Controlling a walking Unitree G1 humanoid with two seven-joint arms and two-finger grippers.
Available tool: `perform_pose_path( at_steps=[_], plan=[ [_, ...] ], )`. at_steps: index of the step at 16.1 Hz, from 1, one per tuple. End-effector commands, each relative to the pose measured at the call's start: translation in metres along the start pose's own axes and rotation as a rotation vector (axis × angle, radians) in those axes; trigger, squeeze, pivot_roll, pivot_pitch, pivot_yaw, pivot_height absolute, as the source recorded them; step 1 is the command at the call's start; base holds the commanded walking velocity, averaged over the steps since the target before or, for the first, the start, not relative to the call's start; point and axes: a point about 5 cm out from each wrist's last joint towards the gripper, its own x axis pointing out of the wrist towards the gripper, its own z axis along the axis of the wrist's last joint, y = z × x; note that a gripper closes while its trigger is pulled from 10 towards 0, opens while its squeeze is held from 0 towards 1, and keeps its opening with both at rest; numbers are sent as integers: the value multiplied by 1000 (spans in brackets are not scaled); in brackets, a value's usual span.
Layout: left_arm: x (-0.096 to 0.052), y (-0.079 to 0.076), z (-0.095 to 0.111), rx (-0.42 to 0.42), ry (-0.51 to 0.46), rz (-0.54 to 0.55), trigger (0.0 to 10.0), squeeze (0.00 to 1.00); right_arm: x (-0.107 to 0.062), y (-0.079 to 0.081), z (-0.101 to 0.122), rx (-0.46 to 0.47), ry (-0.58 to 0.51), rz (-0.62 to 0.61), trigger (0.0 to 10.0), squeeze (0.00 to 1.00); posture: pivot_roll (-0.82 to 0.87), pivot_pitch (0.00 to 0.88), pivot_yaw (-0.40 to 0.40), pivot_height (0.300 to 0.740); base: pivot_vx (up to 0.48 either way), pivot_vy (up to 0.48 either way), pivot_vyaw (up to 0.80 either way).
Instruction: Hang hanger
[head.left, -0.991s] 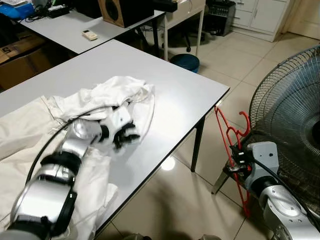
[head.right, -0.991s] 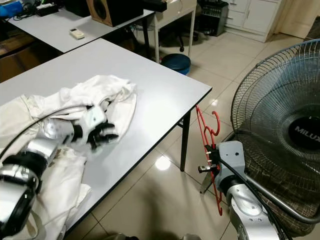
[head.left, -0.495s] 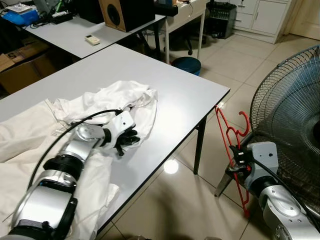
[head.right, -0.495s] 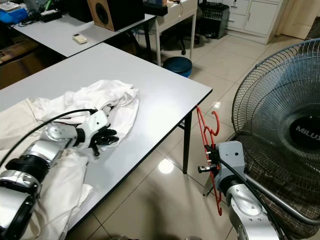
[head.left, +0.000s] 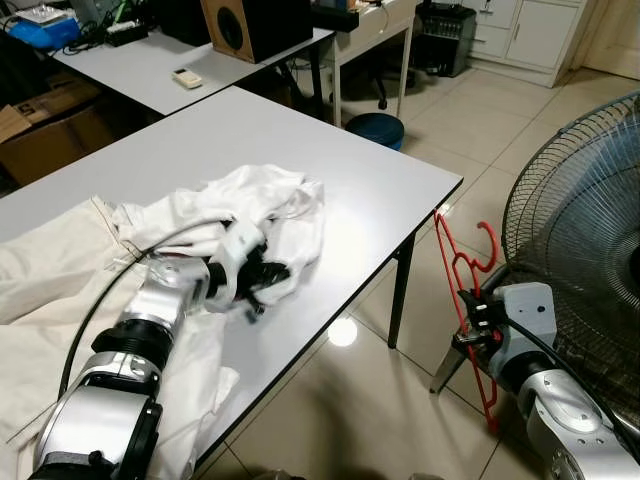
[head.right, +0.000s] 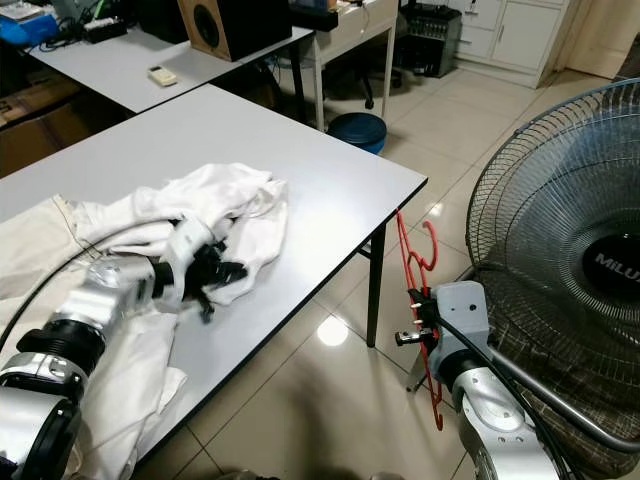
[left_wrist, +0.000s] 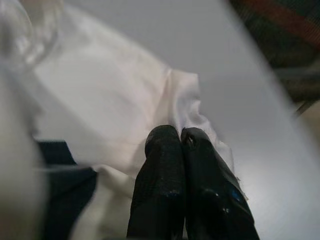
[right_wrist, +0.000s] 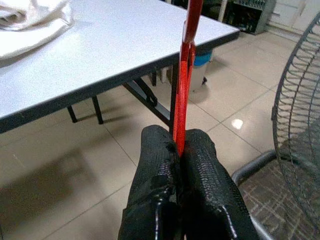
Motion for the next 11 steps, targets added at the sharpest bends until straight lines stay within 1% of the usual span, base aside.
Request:
perform_pose_path(
  at_steps=[1, 2, 4, 7, 8, 10, 11],
  plan=[
    [-8, 2, 15, -51, -87, -48, 0, 0, 1, 8, 10, -5, -62, 65, 10000, 0, -232, 0, 123, 740, 0, 0, 0],
    [-10, 2, 21, -67, -122, -66, 0, 0, 1, 10, 13, -15, -83, 83, 10000, 0, -232, 0, 123, 740, 0, 0, 0],
    [-16, 4, 44, -125, -253, -83, 0, 0, 1, 17, 24, -38, -159, 119, 10000, 0, -221, 0, 126, 740, 0, 0, 0],
    [-24, 10, 74, -209, -433, -60, 0, 0, -2, 33, 34, -75, -240, 240, 10000, 0, -215, 0, 131, 740, 0, 0, 0],
    [-26, 12, 80, -228, -468, -48, 0, 0, -3, 37, 35, -90, -256, 267, 10000, 0, -212, 0, 132, 740, 0, 0, 0],
    [-28, 18, 87, -250, -503, 1, 0, 0, -4, 42, 38, -112, -285, 300, 10000, 0, -210, 0, 137, 740, 0, 0, 0],
    [-30, 21, 93, -275, -533, 24, 0, 0, -5, 46, 41, -129, -310, 326, 10000, 0, -210, 0, 141, 740, 0, 0, 0]
  ],
)
